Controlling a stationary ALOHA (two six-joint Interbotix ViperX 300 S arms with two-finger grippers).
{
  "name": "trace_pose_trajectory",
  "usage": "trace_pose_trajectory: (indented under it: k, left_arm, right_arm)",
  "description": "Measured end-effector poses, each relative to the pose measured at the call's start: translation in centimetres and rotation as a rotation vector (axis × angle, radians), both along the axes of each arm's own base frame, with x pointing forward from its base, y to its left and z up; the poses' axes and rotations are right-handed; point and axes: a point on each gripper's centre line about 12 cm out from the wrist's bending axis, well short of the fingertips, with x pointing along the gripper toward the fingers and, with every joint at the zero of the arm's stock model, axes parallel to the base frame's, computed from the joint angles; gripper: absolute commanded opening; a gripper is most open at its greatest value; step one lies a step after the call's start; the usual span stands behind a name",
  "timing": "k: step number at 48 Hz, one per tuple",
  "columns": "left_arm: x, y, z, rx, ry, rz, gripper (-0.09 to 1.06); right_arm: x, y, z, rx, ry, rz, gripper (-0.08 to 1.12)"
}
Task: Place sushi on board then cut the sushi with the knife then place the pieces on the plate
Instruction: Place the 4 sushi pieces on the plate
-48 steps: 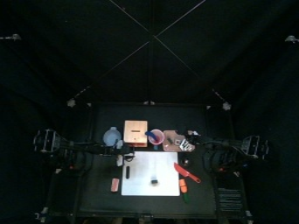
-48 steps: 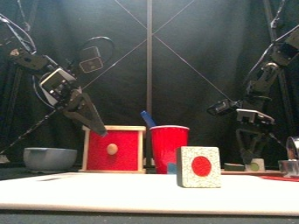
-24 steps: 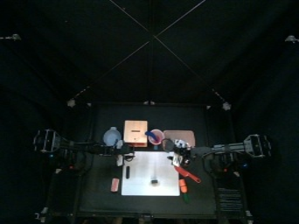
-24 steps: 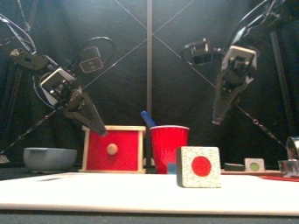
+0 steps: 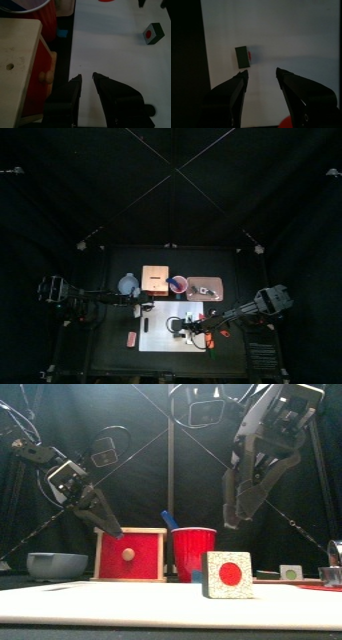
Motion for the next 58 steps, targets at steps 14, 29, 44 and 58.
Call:
trace_pose_trajectory:
  k: [14,29,44,58]
  left_arm:
    - [0.0,-0.1,0.0,0.001,0.002,-0.002,0.68]
    - [-0.2,-0.1,-0.2,0.001,0.009,-0.002,0.68]
    - [-0.3,-0.1,-0.3,0.003,0.009,-0.004,0.68]
    - [-0.2,0.0,-0.2,0.003,0.009,-0.003,0.68]
  right_arm:
    - [1.9,1.1,-1.2,0.009,0.012,0.001,0.84]
    - [2.5,1.4,-3.8,-0.004,0.057,0.004,0.77]
    - [1.6,-0.1,-3.4,-0.018,0.057,-0.011,0.61]
    - [-5.0,-11.1,2.9,-0.066,0.035,-0.265,0.61]
